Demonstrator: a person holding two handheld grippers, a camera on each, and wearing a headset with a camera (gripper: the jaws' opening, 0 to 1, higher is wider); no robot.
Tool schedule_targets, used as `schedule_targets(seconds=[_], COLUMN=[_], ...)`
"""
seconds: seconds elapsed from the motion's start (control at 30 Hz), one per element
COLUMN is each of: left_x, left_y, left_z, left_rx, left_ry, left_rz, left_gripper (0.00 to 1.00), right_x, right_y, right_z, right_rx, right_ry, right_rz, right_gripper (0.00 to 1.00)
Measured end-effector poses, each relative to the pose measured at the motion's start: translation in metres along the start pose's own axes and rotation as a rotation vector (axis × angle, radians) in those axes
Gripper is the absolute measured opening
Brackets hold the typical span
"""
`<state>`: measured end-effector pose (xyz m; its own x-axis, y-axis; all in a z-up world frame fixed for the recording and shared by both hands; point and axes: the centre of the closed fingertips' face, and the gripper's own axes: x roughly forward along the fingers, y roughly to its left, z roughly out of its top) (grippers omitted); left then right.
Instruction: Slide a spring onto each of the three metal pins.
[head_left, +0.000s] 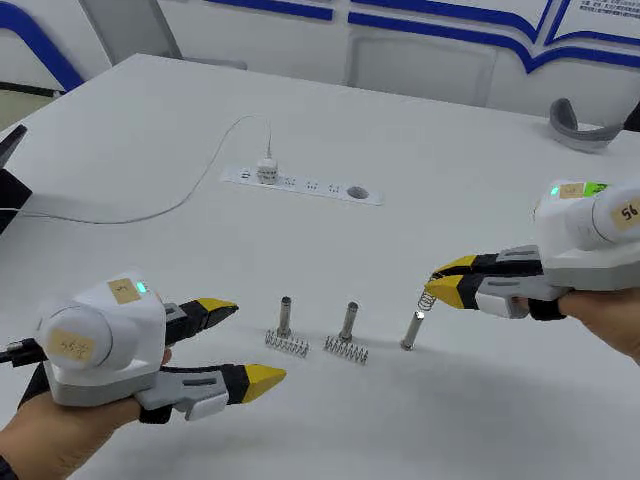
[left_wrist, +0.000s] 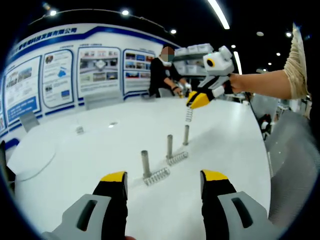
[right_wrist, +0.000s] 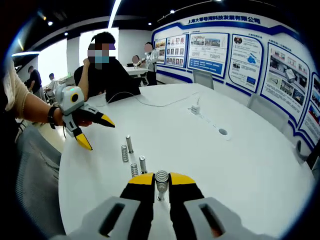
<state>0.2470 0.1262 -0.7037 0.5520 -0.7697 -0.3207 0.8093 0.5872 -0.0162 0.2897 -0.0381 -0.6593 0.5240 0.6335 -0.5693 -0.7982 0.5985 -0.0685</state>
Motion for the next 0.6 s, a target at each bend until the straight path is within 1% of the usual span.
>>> schedule_targets(seconds=[0.6], left_x=[0.0], left_y=[0.001], left_z=[-0.002], left_rx=[-0.003], left_ry=[0.006], left_rz=[0.001], left_gripper=[0.59], right_x=[0.01], right_y=[-0.002], right_z=[-0.012], right_rx=[0.02], right_ry=[0.012], right_rz=[0.001], right_gripper=[0.12])
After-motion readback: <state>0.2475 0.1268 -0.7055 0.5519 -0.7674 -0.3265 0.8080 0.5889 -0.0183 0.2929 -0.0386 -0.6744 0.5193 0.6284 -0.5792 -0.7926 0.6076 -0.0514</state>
